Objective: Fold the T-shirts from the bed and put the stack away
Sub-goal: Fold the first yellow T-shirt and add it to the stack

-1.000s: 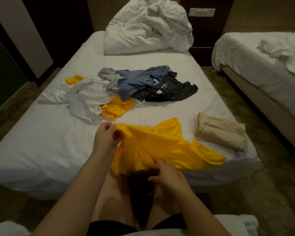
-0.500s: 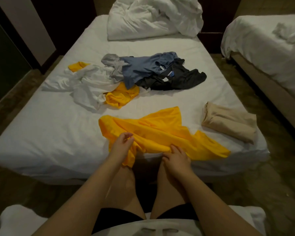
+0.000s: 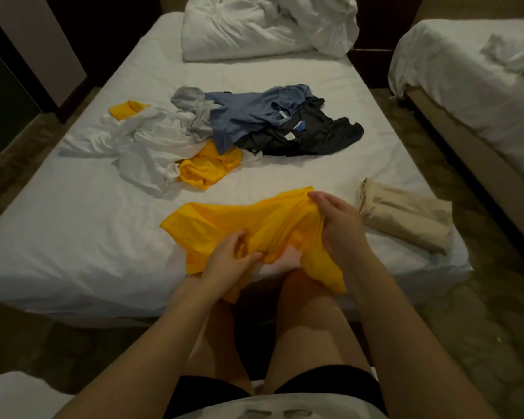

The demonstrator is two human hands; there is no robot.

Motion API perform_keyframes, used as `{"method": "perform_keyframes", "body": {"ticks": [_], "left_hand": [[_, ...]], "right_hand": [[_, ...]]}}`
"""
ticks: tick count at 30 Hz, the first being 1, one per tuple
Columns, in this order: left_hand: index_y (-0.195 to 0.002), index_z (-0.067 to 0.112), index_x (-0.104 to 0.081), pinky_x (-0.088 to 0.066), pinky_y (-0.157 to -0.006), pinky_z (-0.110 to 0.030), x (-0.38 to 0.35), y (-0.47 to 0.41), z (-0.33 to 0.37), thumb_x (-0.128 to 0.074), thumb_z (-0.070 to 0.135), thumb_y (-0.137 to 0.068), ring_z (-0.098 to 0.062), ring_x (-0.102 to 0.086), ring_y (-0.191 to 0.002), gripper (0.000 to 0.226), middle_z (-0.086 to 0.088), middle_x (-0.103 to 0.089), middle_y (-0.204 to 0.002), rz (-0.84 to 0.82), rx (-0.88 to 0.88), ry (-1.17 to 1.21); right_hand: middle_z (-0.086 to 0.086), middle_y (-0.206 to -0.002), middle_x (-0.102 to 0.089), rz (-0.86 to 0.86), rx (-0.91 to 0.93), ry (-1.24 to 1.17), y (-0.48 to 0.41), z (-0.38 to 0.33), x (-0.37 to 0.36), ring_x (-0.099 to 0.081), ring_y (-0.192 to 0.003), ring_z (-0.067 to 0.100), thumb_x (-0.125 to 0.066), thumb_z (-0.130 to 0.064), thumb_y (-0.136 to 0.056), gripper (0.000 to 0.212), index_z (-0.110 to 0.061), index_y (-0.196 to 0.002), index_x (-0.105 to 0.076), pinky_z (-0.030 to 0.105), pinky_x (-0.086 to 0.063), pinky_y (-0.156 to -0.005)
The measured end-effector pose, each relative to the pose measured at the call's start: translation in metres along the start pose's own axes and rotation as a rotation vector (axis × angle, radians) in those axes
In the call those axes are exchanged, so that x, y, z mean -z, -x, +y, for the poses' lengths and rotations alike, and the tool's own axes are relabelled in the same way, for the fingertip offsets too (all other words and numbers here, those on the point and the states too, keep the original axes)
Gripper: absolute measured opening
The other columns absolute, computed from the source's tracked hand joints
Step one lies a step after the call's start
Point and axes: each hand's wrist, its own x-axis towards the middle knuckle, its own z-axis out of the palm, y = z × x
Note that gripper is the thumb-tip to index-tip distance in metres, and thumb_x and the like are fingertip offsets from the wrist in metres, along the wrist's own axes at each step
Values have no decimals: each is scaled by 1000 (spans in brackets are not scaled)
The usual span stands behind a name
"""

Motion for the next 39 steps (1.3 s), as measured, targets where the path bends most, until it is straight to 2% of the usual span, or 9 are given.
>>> {"method": "perform_keyframes", "body": {"ticks": [5,9,13,19,23,27,34,38,39], "left_hand": [[-88,21,-60,-40,-84,-32,-2,-11,5,-68,22,-82,-24,-56,-103,10,-7,-64,-104,-52,-52,-117],[-128,17,-50,-38,-97,-37,0,-16,-7,-65,31,-84,-32,-45,-121,49,-15,-50,-126,-90,20,-404],[-143,22,-33,-34,-105,-39,8,-10,-29,-69,34,-80,-32,-37,-130,74,-15,-38,-140,-106,62,-495],[-144,29,-29,-30,-109,-36,3,-9,-44,-72,43,-75,-31,-33,-134,83,-14,-32,-146,-254,56,-468],[-144,19,-30,-26,-112,-35,-17,-12,-41,-77,34,-73,-27,-28,-137,86,-11,-29,-149,-276,-12,-332],[-143,16,-32,-40,-103,-35,-39,-17,-32,-74,24,-78,-26,-45,-126,78,-12,-43,-140,-265,106,-27],[-106,23,-57,-50,-71,-31,-36,-27,-4,-62,4,-77,-26,-58,-89,35,-16,-62,-98,-120,190,410],[-99,20,-63,-44,-62,-22,1,-45,43,-57,-3,-82,-15,-52,-72,29,-6,-54,-80,-51,60,609],[-96,22,-64,-45,-61,-20,13,-47,55,-56,-2,-84,-14,-53,-71,28,-4,-56,-80,-36,36,623]], "right_hand": [[4,-83,-67,-49,-135,-305,-6,-16,6,-62,-81,15,-46,-12,-97,20,-10,-95,-65,36,-50,-89],[2,-87,-65,-129,-150,-401,-15,-22,19,-61,-86,14,-45,-20,-97,22,-18,-113,-60,34,-51,-88],[6,-144,-36,6,-43,135,-28,-22,38,-40,-127,26,-55,-18,-93,51,-28,-139,-37,40,-42,-97],[7,-154,-22,-101,6,697,-26,39,28,-22,-141,24,-64,-21,-87,63,-26,-143,-34,40,-26,-111],[15,-155,-12,66,20,1248,-18,67,28,-11,-143,31,-58,-33,-87,61,-31,-142,-33,46,-19,-113],[14,-149,-24,5,117,1534,2,97,11,-20,-138,33,-55,-45,-87,51,-35,-134,-42,43,-24,-108],[11,-132,-49,-177,-56,1239,-8,122,-3,-44,-122,33,-64,-42,-82,59,-21,-134,-45,43,-35,-103],[2,-80,-63,-22,99,709,-18,89,-8,-58,-82,20,-64,-16,-86,4,-20,-86,-62,36,-44,-74],[-3,-71,-58,34,136,637,-20,75,-10,-55,-76,17,-62,-13,-87,17,-23,-75,-57,37,-44,-71]]}}
